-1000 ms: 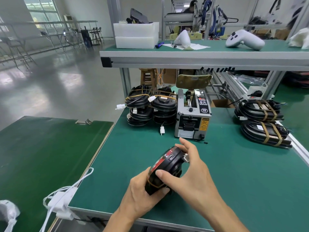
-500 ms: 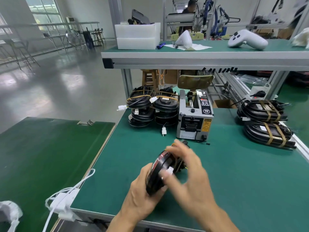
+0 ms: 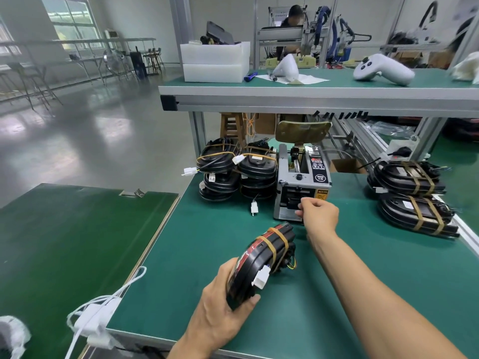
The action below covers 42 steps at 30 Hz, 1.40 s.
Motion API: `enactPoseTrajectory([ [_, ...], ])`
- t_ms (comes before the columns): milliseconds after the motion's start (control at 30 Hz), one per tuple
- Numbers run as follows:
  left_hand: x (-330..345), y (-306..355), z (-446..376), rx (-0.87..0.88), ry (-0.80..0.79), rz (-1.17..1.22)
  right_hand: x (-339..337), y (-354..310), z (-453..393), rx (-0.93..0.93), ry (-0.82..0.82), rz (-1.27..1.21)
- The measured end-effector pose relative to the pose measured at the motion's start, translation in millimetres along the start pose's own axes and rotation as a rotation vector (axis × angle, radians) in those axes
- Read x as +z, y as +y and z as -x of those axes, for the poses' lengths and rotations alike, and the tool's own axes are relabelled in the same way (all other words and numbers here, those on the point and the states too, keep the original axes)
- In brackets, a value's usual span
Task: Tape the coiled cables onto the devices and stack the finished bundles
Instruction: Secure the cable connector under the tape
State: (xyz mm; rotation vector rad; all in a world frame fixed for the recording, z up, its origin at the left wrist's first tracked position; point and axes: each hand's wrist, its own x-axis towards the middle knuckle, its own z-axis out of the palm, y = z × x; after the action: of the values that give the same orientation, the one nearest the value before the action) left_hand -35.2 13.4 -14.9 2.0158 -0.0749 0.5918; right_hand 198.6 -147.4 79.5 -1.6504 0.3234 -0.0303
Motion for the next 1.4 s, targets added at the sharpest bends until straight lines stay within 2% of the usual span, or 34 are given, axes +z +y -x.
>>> enactPoseTrajectory([
  [167, 0, -2, 0, -0.007, 0.005, -0.006, 16, -10, -6, 0.101, 0.106, -0.098],
  [467, 0, 0, 0, 0.000, 0.003, -0.002, 25, -11, -16, 0.201, 0.178, -0.194],
  [600, 0, 1, 0, 0.012, 0.006, 0.003, 27, -13, -20, 0.203, 0.206, -0.137],
  [733, -1, 4, 0, 0.017, 0.012, 0.006, 15, -8, -14, 0.197, 0.183, 0.065],
  [800, -1, 4, 0, 0.015, 0.012, -0.003, -2, 0, 0, 0.164, 0.094, 0.054],
  [1067, -1, 7, -1, 0.027, 0.016, -0.012, -69, -12, 114, -0.142, -0.549, -0.100],
  [1233, -1, 12, 0, 0.032, 0.003, 0.013, -62, -10, 144, -0.254, -0.612, -0.028],
  [1400, -1, 15, -1, 0.033, 0.008, 0.013, -54, -7, 148, -0.263, -0.568, 0.020],
])
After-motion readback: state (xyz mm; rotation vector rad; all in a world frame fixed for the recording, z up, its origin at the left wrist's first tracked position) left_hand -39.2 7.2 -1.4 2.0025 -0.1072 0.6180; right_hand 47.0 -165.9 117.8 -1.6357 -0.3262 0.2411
